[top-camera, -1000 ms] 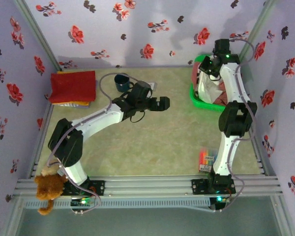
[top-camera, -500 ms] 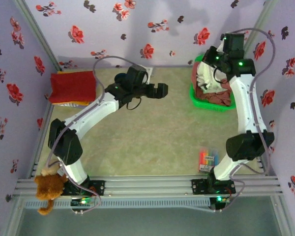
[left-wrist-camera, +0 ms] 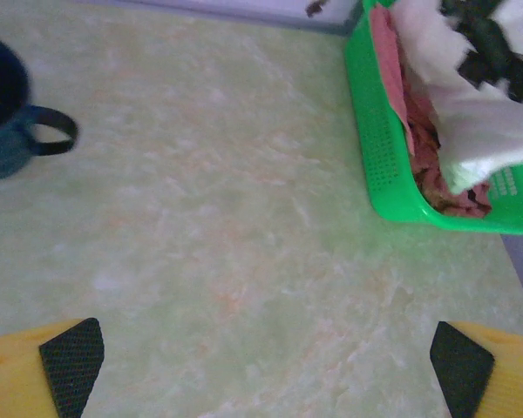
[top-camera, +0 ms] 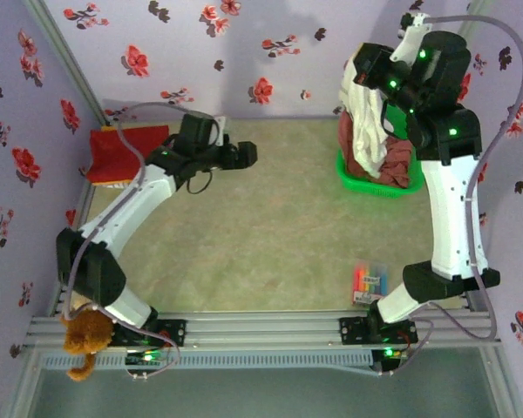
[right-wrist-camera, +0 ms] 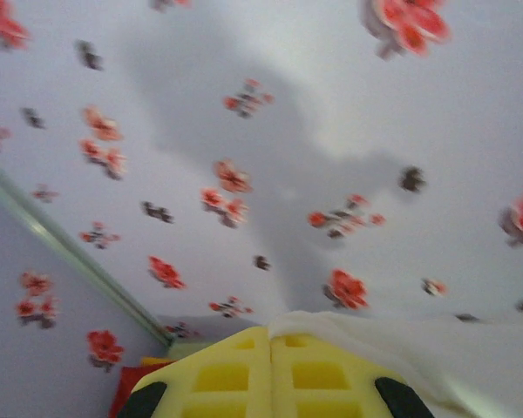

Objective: Fold and stack the t-shirts

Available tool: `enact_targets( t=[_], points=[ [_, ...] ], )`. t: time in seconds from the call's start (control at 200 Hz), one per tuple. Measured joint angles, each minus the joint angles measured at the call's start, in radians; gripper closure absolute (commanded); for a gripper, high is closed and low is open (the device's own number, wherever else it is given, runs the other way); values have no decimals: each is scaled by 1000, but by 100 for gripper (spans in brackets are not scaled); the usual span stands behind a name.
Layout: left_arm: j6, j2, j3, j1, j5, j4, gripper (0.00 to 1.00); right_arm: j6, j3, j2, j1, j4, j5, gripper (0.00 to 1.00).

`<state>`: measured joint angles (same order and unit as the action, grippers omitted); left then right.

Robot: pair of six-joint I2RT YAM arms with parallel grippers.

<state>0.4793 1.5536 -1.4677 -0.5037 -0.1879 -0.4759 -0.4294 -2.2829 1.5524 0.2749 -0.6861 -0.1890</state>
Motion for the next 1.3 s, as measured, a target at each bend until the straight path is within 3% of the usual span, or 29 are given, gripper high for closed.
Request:
enact_targets(
  t=[0.15, 0.3, 0.505, 0.585, 0.665, 0.725, 0.845, 0.975, 1.11, 1.3],
  points=[
    [-1, -100, 72, 84, -7, -31, 1, 18, -82, -23, 114, 12, -7, 100],
    [-7, -186, 148, 141, -8, -76, 1, 9, -35, -62, 202, 14, -2, 100],
    [-8, -328, 307, 182, -16, -117, 1, -72, 415, -111, 293, 92, 17, 100],
    [-8, -359, 380, 182, -23, -126, 1, -112, 577, -24, 314, 127, 19, 100],
    [-7, -371, 453, 181, -32, -134, 1, -134, 632, 136, 322, 134, 17, 100],
    [-8, -371, 497, 180, -34, -140, 4, -137, 616, 281, 323, 127, 9, 79],
    [-11, -356, 542, 160, -34, -163, 10, -127, 499, 522, 323, 53, 10, 52],
    [-18, -294, 545, 101, -34, -166, 17, -95, 402, 585, 320, -47, 17, 47],
    [-14, -204, 546, -2, -33, -166, 21, -64, 365, 497, 314, -131, 50, 44],
    [18, -70, 548, -134, -37, -108, 28, -62, 637, 198, 272, -147, 65, 40]
  ],
)
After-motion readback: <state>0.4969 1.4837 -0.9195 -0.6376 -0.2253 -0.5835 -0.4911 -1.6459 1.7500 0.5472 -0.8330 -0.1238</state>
